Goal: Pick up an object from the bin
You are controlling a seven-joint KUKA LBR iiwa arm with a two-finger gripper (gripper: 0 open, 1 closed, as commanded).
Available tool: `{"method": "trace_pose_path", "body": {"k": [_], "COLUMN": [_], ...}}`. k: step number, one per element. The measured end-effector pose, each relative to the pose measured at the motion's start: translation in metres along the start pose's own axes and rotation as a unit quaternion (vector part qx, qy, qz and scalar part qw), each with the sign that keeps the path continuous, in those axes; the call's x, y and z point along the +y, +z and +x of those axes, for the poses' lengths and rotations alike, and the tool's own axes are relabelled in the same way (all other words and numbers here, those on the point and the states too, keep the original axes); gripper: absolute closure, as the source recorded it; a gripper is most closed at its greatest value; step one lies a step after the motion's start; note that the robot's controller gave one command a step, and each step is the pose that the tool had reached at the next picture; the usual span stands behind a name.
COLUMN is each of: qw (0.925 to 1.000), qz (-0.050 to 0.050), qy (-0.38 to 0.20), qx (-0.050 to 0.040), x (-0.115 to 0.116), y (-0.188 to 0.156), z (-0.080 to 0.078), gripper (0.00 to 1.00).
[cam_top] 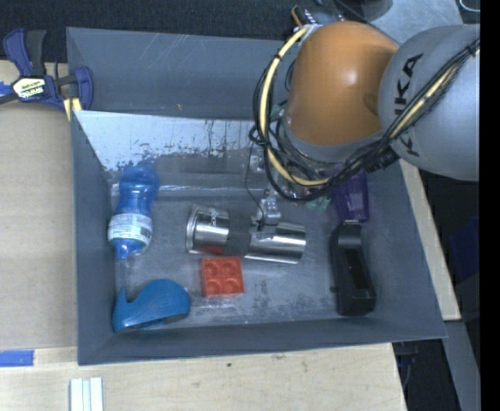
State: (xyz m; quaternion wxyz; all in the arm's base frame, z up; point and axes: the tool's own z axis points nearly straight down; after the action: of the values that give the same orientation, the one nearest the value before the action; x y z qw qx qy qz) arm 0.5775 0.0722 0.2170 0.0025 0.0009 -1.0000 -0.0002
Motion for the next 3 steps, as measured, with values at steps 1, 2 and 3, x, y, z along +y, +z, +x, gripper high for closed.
{"method": "trace_pose_path", "body": {"k": [1,2,3], "qw": [1.0000,0.9995,0.9997], "qz": [0.000,0.000,0.000], "qy": [0.001,0.033,0.025], "qx": [-0.0043,-0.0044,-0.0057], "x": [-0.001,-0.066,-0.069], "y": [-0.005,0.132,0.077], "z": [-0.002,-0.003,0.005], "gripper": [0.00,0.00,0.00]}}
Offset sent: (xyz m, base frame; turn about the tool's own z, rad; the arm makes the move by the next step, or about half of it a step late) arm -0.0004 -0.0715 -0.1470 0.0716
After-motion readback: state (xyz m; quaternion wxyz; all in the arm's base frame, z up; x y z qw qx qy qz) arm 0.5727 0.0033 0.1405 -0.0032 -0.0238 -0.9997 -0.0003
